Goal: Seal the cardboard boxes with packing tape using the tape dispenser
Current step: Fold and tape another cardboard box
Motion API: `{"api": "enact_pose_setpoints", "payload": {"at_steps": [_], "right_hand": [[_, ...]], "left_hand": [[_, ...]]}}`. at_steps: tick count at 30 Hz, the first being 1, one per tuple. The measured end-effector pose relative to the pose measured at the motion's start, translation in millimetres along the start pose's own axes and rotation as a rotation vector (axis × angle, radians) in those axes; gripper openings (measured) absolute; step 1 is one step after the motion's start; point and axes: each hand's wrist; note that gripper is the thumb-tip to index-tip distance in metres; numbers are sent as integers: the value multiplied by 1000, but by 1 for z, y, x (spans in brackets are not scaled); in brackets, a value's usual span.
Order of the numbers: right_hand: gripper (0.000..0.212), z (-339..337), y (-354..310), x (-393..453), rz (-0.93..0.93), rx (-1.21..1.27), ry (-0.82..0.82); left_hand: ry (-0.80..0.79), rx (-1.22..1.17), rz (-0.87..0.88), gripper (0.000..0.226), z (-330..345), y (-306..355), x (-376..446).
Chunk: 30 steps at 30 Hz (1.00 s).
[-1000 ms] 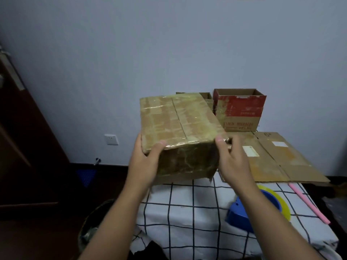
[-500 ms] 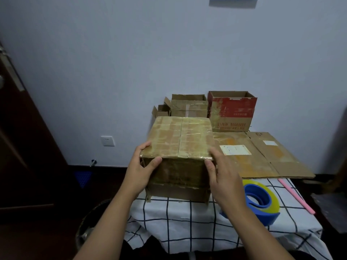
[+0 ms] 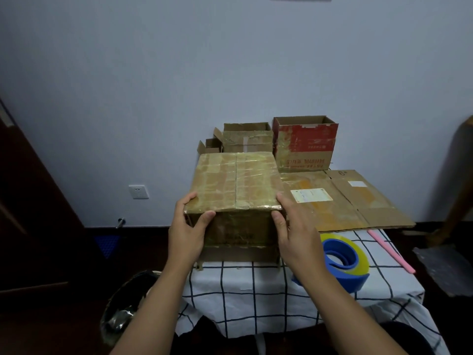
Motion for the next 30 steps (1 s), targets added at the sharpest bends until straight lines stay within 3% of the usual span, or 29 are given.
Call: {"api": "enact_pose_setpoints", "payload": {"at_steps": [2, 5, 7, 11, 13, 16, 18, 20, 25, 28, 30], "right_hand": [[60, -7, 5, -3, 3, 60, -77], [66, -28, 30, -10, 37, 116, -121], [66, -46, 58, -18, 87, 48, -121], [87, -73, 110, -42, 175, -177, -274], [95, -78, 128, -54, 185, -301, -453], [90, -73, 146, -65, 214, -458, -681], [69, -70, 151, -68, 189, -501, -674], [51, -70, 155, -68, 159, -490, -630], [47, -80, 158, -68, 122, -325, -553], [47, -97, 150, -65, 127, -186, -475], [47, -109, 139, -60, 96, -139, -429]], "left_hand": [[-5, 14, -7, 57, 0, 1, 1], [-4, -2, -47, 86, 1, -2, -1], [88, 65, -64, 94, 10, 0, -11], [340, 386, 245, 68, 61, 8, -51], [212, 448, 368, 48, 96, 9, -67], [-134, 501, 324, 31, 137, 7, -80], [-228, 497, 286, 27, 151, 7, -81], [-218, 517, 331, 25, 154, 10, -78], [6, 665, 565, 26, 129, 38, -52], [103, 817, 460, 30, 100, 52, -27], [39, 897, 308, 33, 87, 58, -16]]}}
Point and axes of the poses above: each hand's wrist, its own x-axis towards the middle knuckle, its own z-axis out of the palm, y = z × x, and after that the axes turned 14 degrees about -y, right-handed
